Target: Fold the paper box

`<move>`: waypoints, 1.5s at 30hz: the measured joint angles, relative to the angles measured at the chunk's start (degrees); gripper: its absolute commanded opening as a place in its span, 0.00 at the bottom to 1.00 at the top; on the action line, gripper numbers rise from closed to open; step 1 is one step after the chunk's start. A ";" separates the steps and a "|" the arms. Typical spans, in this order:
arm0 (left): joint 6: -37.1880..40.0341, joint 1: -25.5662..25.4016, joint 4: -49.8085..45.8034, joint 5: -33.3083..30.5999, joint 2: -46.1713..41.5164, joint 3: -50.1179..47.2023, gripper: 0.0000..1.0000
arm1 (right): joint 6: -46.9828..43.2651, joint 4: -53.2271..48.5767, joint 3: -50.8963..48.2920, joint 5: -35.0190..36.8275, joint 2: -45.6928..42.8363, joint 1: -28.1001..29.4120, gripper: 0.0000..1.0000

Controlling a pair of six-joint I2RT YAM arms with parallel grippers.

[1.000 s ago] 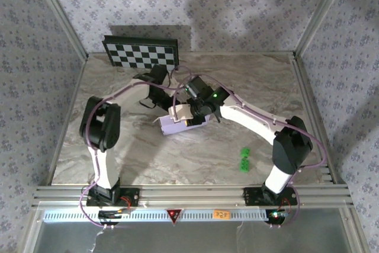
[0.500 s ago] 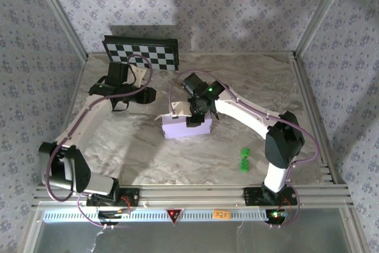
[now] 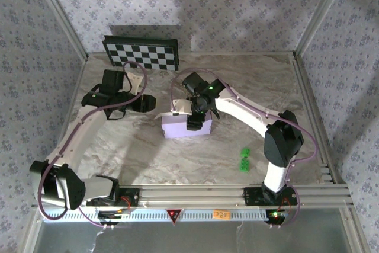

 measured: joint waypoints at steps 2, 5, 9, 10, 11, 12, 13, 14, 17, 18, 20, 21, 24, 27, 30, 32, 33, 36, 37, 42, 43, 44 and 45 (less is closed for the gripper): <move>-0.11 -0.50 -1.01 0.87 -0.70 -0.02 0.64 | 0.44 0.13 -0.09 0.00 -0.28 -0.11 0.81; -0.59 -0.94 -1.53 1.70 -1.99 -0.61 0.65 | 1.64 1.20 -0.68 -0.59 -1.86 -0.63 0.82; -1.64 -1.22 -2.36 2.43 -4.59 -2.75 0.67 | 5.31 3.65 -2.21 -2.34 -6.29 -2.25 0.82; -2.03 -1.36 -2.47 2.56 -5.18 -3.32 0.67 | 6.71 4.61 -2.69 -2.69 -7.76 -2.80 0.82; -2.45 -1.53 -2.47 2.58 -5.62 -3.91 0.68 | 8.31 5.60 -3.15 -2.80 -9.22 -3.30 0.82; -2.82 -1.66 -2.45 2.64 -6.01 -4.46 0.68 | 10.01 6.64 -3.65 -2.56 -10.38 -3.72 0.82; -3.45 -1.97 -2.34 2.75 -6.58 -5.29 0.69 | 12.35 8.09 -4.46 -2.25 -11.89 -4.22 0.82; -4.00 -2.19 -2.25 2.78 -7.04 -6.16 0.69 | 14.80 9.73 -5.60 -1.73 -13.51 -4.74 0.82; -6.03 -3.08 -1.81 2.80 -8.04 -8.96 0.70 | 22.10 12.79 -9.75 -0.20 -18.21 -6.05 0.81; -6.67 -3.50 -1.44 2.80 -8.13 -9.79 0.71 | 24.37 13.35 -10.99 0.20 -19.47 -6.40 0.81; -7.98 -4.52 -0.59 2.69 -8.13 -11.30 0.71 | 30.82 14.12 -13.77 1.77 -22.27 -7.34 0.80; -8.52 -4.98 -0.28 2.67 -8.11 -11.78 0.71 | 33.99 14.12 -14.84 2.60 -23.32 -7.78 0.80; -10.03 -6.21 1.07 2.36 -8.00 -12.61 0.71 | 43.15 13.53 -17.44 2.95 -25.79 -10.40 0.80; -11.13 -6.88 2.43 1.79 -7.63 -12.72 0.71 | 50.03 14.27 -21.99 0.87 -28.04 -14.23 0.78; -11.80 -7.10 3.67 0.72 -6.86 -12.72 0.71 | 55.06 15.13 -27.17 -2.60 -29.16 -17.38 0.74; -12.00 -7.10 4.15 0.31 -6.36 -12.72 0.71 | 56.98 16.02 -29.16 -4.70 -28.92 -18.45 0.73; -12.00 -7.10 4.31 0.11 -6.10 -12.72 0.70 | 57.70 16.17 -29.53 -5.57 -28.65 -18.71 0.73; -12.17 -7.21 4.90 -0.24 -4.94 -12.72 0.71 | 58.95 17.49 -29.59 -7.76 -27.34 -18.86 0.72; -12.39 -7.26 5.03 -0.28 -4.55 -12.72 0.70 | 59.30 17.92 -29.59 -8.41 -26.80 -18.86 0.71; -12.61 -7.63 5.38 -0.55 -3.41 -12.79 0.66 | 59.93 19.47 -29.59 -10.58 -24.46 -18.95 0.67; -12.61 -7.63 5.38 -0.63 -3.30 -12.83 0.65 | 59.98 19.67 -29.59 -10.82 -24.26 -18.95 0.67; -12.63 -7.63 5.38 -0.72 -3.19 -12.83 0.63 | 59.98 19.85 -29.59 -11.02 -24.06 -18.95 0.67; -12.61 -7.63 5.38 -0.81 -3.06 -12.83 0.62 | 59.98 19.96 -29.59 -11.10 -23.96 -18.95 0.67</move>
